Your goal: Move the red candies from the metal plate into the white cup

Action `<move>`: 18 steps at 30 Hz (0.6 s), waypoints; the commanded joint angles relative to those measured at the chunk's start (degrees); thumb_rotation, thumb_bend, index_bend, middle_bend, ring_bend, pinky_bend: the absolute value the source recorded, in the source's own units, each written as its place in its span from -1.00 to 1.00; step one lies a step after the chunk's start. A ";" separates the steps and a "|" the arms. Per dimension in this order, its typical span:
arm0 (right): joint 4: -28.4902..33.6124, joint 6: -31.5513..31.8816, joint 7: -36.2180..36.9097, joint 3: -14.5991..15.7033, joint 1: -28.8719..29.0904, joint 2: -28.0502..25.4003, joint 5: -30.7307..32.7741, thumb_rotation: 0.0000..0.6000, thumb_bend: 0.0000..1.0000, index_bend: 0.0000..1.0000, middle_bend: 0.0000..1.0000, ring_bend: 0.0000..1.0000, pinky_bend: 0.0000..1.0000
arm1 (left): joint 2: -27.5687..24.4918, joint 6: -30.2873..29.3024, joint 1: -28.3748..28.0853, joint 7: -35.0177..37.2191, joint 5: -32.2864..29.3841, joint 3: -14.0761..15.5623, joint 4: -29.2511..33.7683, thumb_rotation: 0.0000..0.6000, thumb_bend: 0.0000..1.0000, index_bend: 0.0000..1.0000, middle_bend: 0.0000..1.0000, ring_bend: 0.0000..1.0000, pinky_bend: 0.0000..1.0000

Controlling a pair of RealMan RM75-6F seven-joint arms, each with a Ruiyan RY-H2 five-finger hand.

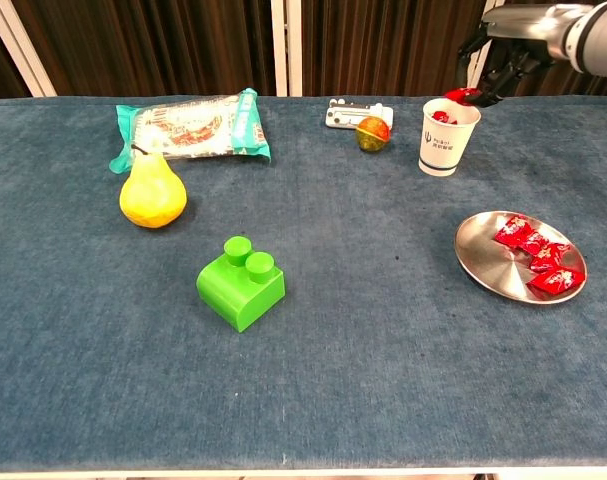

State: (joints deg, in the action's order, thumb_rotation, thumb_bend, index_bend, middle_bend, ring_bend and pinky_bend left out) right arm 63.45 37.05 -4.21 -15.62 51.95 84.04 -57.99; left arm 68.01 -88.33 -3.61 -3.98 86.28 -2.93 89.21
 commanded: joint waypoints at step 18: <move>5.80 5.67 2.59 0.44 -4.02 -4.69 -1.74 1.00 -0.24 -0.12 0.98 1.00 1.00 | -0.09 0.25 -0.28 0.10 -0.06 -0.22 -0.15 1.00 -0.91 -0.59 -0.73 -0.93 -1.00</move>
State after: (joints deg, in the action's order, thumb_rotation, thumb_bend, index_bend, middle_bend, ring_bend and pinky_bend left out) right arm 66.60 40.28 -3.01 -15.09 49.79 81.56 -58.16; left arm 67.94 -88.09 -3.88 -3.88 86.22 -3.14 89.06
